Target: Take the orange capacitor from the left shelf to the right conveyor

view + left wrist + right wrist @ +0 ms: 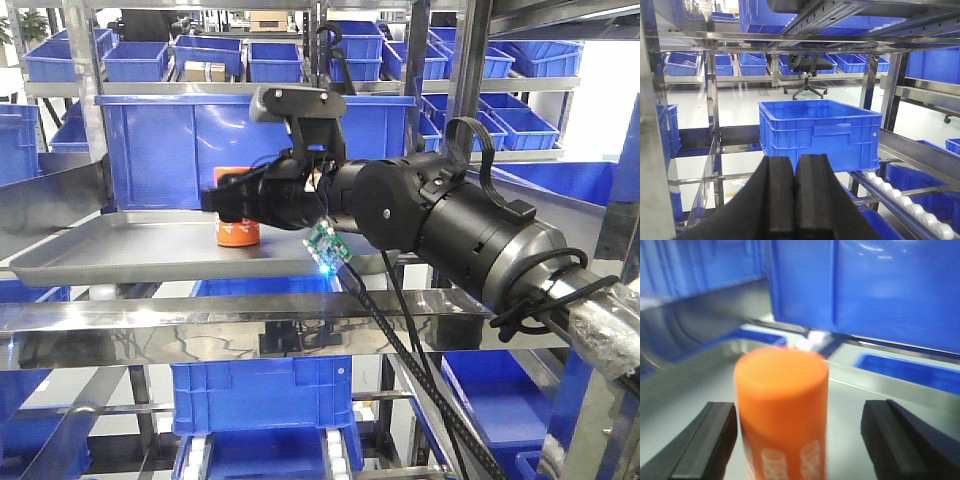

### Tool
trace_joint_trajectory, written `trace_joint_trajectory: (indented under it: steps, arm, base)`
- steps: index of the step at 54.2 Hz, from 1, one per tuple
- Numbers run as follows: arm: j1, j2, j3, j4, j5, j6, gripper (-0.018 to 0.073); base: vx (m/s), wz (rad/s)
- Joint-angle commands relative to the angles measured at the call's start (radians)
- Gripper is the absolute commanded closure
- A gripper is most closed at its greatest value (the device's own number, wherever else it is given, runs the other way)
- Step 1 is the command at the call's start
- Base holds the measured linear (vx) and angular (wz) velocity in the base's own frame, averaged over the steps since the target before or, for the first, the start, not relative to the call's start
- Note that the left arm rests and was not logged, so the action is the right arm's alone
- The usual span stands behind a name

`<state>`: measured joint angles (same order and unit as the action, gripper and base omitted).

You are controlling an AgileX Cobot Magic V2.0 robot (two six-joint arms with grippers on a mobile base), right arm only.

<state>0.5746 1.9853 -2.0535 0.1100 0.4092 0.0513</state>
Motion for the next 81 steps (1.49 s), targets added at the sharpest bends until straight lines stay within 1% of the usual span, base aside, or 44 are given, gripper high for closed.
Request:
trace_joint_trajectory:
  steps: [1,10,15,23,29,37,45,53,57,66,76,81]
  arm:
    - [-0.004,-0.055,-0.043,0.059,-0.138,-0.051,-0.0010]
    - [-0.004,-0.037,-0.043,0.178,-0.156,-0.160,-0.0010]
    - [-0.004,-0.021,-0.043,0.220,-0.169,-0.208,-0.0009]
    - [-0.004,-0.003,-0.043,0.231,-0.179,-0.215,0.0009]
    - [-0.004,0.001,-0.043,0.226,-0.188,-0.227,0.0051]
    - [-0.004,0.001,-0.043,0.226,-0.187,-0.268,0.0166]
    - [-0.004,0.001,-0.043,0.226,-0.183,-0.289,0.0325]
    - [-0.004,-0.004,-0.043,0.225,-0.177,-0.289,0.0510]
    - [-0.004,-0.014,-0.043,0.225,-0.180,-0.289,0.0576]
    - [-0.004,-0.061,-0.043,0.221,-0.180,-0.289,0.0574]
    - [-0.004,-0.149,-0.043,0.191,-0.174,-0.289,0.0573]
    - [-0.004,-0.201,-0.043,0.191,-0.164,-0.316,0.0569]
  base:
    - [0.00,0.00]
    - [0.00,0.00]
    - [0.00,0.00]
    - [0.00,0.00]
    - [0.00,0.00]
    - [0.00,0.00]
    - [0.00,0.00]
    - [0.00,0.00]
    - [0.00,0.00]
    - [0.00,0.00]
    - [0.00,0.00]
    - [0.00,0.00]
